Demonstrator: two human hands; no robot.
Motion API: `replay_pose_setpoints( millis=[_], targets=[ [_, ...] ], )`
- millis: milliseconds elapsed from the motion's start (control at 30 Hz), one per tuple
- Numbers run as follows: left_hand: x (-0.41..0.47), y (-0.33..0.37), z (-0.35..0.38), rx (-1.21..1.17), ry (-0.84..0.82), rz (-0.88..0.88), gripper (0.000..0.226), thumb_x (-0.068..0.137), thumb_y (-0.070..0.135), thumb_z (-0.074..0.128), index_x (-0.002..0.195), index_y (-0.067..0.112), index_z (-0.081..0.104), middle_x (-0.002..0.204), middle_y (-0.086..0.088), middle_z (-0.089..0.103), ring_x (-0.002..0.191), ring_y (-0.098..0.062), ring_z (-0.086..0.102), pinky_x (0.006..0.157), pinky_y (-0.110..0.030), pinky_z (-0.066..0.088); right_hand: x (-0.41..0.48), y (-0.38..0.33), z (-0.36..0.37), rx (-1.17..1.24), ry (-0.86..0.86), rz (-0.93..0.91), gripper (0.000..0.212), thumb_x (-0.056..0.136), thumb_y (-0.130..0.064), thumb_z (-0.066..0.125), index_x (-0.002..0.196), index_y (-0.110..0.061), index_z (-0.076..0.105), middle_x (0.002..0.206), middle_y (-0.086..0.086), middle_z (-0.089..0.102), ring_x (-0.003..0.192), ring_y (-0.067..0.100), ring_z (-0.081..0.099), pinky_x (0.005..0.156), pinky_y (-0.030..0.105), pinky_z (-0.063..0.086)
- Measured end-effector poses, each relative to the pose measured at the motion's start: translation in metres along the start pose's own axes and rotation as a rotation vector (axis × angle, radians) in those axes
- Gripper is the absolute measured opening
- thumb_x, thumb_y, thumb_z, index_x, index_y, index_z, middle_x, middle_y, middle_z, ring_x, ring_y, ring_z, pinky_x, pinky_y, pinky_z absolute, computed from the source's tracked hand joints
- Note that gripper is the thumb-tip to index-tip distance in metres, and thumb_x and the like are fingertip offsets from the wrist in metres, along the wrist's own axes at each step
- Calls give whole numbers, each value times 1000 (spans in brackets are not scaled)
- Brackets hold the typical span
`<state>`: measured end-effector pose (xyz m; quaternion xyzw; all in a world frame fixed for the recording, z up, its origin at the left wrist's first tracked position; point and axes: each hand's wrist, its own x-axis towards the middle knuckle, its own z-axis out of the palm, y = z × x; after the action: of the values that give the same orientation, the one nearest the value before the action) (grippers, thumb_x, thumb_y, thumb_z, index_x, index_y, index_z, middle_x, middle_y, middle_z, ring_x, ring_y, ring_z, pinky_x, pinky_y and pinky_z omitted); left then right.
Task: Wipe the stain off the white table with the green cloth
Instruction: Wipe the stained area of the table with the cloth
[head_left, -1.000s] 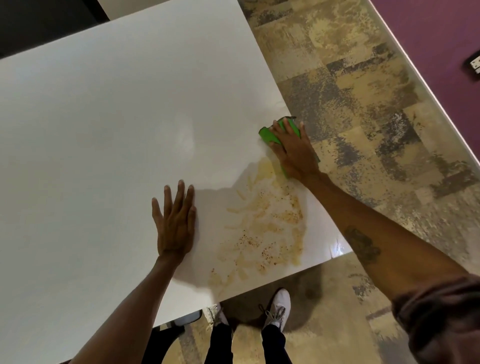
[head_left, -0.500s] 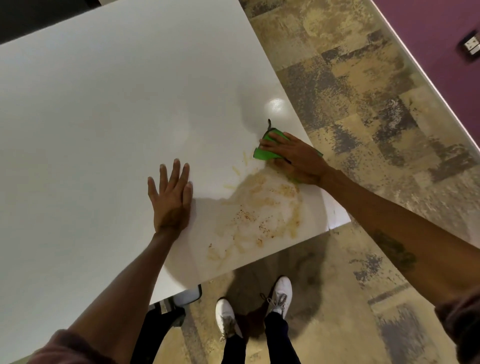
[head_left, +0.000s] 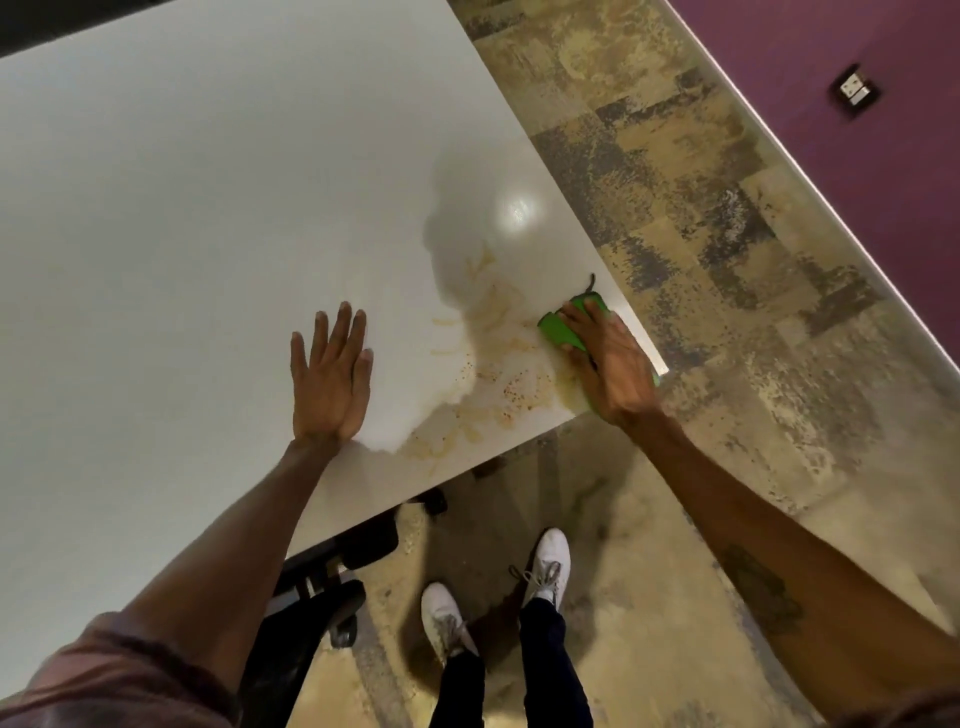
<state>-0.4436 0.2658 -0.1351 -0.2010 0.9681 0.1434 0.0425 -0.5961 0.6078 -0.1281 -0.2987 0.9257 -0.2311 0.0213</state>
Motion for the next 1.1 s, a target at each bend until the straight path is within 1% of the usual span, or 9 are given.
replay_pose_setpoints(
  millis=[67,133,233,467,633,700,900,1000,1100],
  targets=[
    [-9,2,2,-5,1,-19,61,107,46,3,164,26,10,172,6,4,160,-21,-2,129,-54,1,-10,-23,11,13,83,193,44,105,-34,37,148,-26,35,157,3,39,149,21,27,124,43,24],
    [-11,4,3,-4,10,-49,61,107,49,1,163,28,9,172,7,4,160,-22,-3,128,-56,0,-13,-45,23,36,173,365,49,105,-30,36,152,-19,33,161,8,31,152,23,23,126,43,18],
    [-10,3,4,-3,31,-123,61,107,52,3,163,30,7,172,7,1,160,-26,-5,126,-62,-3,-3,-69,34,71,266,564,50,103,-30,32,151,-15,37,163,11,25,153,27,18,127,43,11],
    [-6,3,4,7,21,-142,61,107,52,14,164,30,2,172,6,-4,160,-28,-8,124,-67,-1,23,-82,41,-17,243,707,52,106,-25,33,155,-10,26,165,12,19,154,29,11,127,44,4],
    [-6,1,4,45,30,-137,62,107,51,12,164,28,1,173,4,-4,160,-29,-6,124,-66,2,61,-87,49,-45,202,653,51,107,-27,29,155,-11,25,164,10,21,154,29,13,128,43,5],
    [-5,0,6,64,44,-131,63,107,52,11,164,28,3,173,3,-2,160,-29,-3,125,-65,3,77,-87,53,-64,191,601,50,106,-27,31,154,-11,28,163,11,25,153,30,17,127,45,10],
    [-5,-2,11,114,93,-123,61,108,50,16,164,27,7,173,2,3,160,-29,2,125,-64,7,110,-88,56,61,268,452,49,103,-27,41,148,-6,39,155,16,39,147,36,30,124,48,23],
    [-6,-2,12,132,118,-115,60,109,48,18,164,26,10,172,2,7,160,-29,4,124,-63,10,135,-83,51,105,185,306,47,103,-22,43,145,-4,43,153,18,42,147,38,31,123,51,23],
    [-5,-2,13,97,116,-106,59,109,48,18,164,27,11,172,3,6,160,-28,1,125,-63,7,158,-76,47,149,30,159,46,103,-28,45,145,-9,46,153,14,43,148,33,29,123,48,21]
  ],
)
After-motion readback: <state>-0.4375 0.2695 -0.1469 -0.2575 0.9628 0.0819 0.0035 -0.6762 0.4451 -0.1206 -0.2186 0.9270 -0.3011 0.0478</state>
